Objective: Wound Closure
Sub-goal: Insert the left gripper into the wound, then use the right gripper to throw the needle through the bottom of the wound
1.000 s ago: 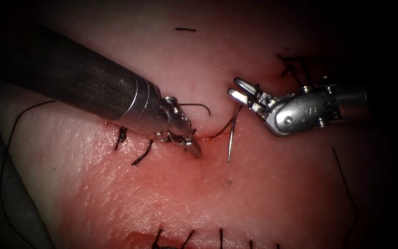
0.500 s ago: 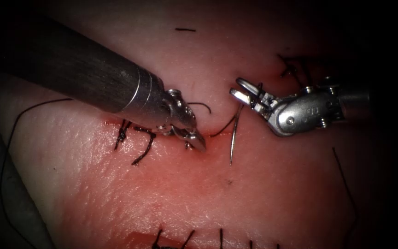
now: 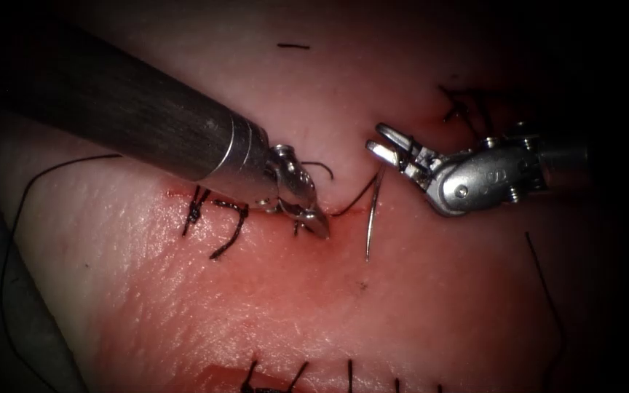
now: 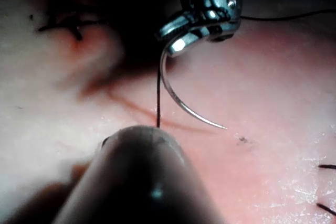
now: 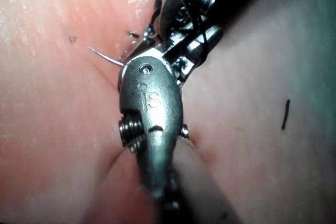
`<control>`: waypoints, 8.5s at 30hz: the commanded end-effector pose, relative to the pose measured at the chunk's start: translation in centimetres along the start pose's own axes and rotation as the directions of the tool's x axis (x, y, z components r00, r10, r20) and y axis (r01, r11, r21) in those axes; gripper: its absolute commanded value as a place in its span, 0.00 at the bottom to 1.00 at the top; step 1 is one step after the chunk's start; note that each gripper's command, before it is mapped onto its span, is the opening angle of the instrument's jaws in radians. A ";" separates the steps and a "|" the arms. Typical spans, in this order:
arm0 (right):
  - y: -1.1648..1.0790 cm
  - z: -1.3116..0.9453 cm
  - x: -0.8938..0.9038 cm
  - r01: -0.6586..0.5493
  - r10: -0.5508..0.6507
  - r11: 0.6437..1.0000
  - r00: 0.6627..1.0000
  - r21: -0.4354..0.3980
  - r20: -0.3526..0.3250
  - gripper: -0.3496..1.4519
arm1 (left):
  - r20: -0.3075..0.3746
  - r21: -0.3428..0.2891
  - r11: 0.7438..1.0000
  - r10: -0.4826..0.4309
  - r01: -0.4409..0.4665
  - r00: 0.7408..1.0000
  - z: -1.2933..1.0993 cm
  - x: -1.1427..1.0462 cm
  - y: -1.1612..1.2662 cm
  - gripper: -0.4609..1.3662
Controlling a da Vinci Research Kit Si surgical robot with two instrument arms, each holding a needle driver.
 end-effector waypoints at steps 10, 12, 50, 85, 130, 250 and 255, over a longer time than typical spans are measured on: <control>-0.02 0.01 0.00 0.001 -0.001 1.000 1.000 -0.005 0.000 0.00 | 0.032 0.211 0.978 -0.004 -0.003 0.999 -0.04 -0.07 -0.21 0.10; -0.02 0.01 0.00 0.001 -0.001 1.000 1.000 -0.005 0.000 0.00 | 0.049 0.242 0.970 -0.003 -0.009 0.999 -0.05 -0.09 -0.24 0.06; -0.16 0.28 -0.12 0.097 -0.097 0.995 0.995 -0.002 -0.005 0.00 | 0.302 0.204 0.979 -0.033 -0.031 0.953 0.35 -0.49 -0.17 0.68; -0.28 0.56 -0.58 0.224 -0.229 0.972 0.969 -0.063 -0.089 0.00 | 0.257 0.176 0.984 -0.031 -0.016 0.966 0.29 -0.48 -0.06 0.56; -0.48 0.12 -0.94 0.192 -0.190 0.981 0.980 -0.026 0.054 0.00 | 0.002 0.180 0.979 0.094 -0.092 0.996 -0.51 -0.40 0.49 0.16; 0.19 1.09 -1.34 -0.791 0.744 0.527 0.606 0.311 0.281 0.00 | -0.192 0.196 0.969 0.187 -0.150 0.963 0.00 -0.78 0.95 0.06; 0.16 0.97 -1.28 -0.837 0.778 0.477 0.544 0.267 0.315 0.00 | -0.191 0.195 0.969 0.189 -0.152 0.963 -0.01 -0.81 0.94 0.06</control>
